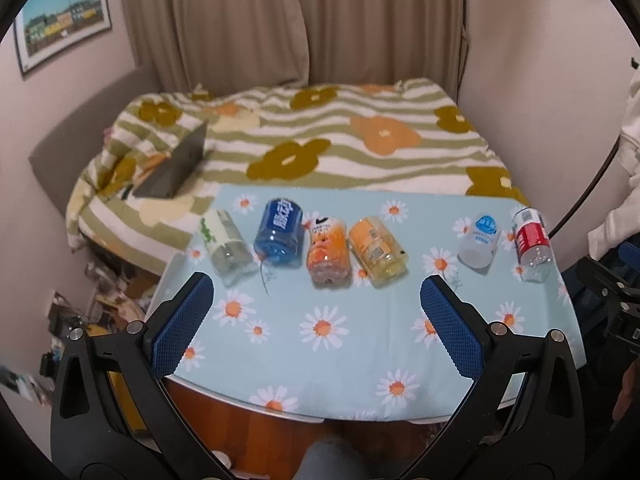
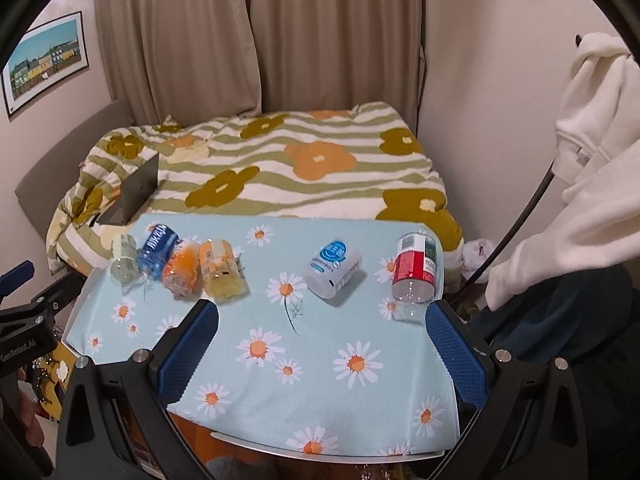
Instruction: Flip cup upright
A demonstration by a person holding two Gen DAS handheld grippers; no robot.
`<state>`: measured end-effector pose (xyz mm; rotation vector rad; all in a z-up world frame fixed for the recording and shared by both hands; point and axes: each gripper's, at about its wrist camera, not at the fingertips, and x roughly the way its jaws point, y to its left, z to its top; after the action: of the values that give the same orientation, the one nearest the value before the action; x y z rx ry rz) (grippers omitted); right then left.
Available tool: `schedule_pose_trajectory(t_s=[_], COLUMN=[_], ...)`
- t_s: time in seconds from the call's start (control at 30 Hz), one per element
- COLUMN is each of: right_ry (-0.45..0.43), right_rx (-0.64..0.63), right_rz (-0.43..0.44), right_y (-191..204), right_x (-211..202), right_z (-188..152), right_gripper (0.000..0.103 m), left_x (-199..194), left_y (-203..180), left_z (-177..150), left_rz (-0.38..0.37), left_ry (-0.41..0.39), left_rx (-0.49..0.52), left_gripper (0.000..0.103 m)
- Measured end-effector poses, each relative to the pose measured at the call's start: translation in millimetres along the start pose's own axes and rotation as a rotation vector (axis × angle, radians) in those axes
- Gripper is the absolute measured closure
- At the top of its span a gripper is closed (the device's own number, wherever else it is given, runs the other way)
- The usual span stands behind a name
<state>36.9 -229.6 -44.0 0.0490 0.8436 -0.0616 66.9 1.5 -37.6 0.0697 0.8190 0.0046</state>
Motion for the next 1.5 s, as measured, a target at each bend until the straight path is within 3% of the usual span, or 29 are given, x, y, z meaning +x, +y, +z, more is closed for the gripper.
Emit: schedule_pose_trajectory(t_s=[0.37, 0.8, 0.87, 1.23, 1.33, 1.5], right_ry=[0.073, 0.168, 0.186, 0.249, 0.256, 0.261], right_rx=[0.041, 0.127, 0.135, 0.148, 0.144, 0.128], right_rz=[-0.034, -0.089, -0.096, -0.126, -0.124, -0.132], right_y=[-1, 30, 34, 46, 49, 52], right_x=[56, 133, 145, 180, 183, 183], right_z=[8, 28, 29, 25, 25, 24], right_gripper=[0.0, 0.0, 0.0, 0.0, 0.0, 0.0], left_x=[100, 227, 243, 287, 291, 291], left_y=[29, 64, 65, 64, 62, 62], left_z=[30, 53, 52, 42, 40, 39], left_rz=[-0.015, -0.041, -0.048, -0.062, -0.073, -0.073], left_ry=[0.118, 0.31, 0.34, 0.436, 0.451, 0.444], left_rx=[0.017, 0.059, 0.065, 0.092, 0.092, 0.09], left_gripper=[0.0, 0.0, 0.006, 0.02, 0.033, 0.033])
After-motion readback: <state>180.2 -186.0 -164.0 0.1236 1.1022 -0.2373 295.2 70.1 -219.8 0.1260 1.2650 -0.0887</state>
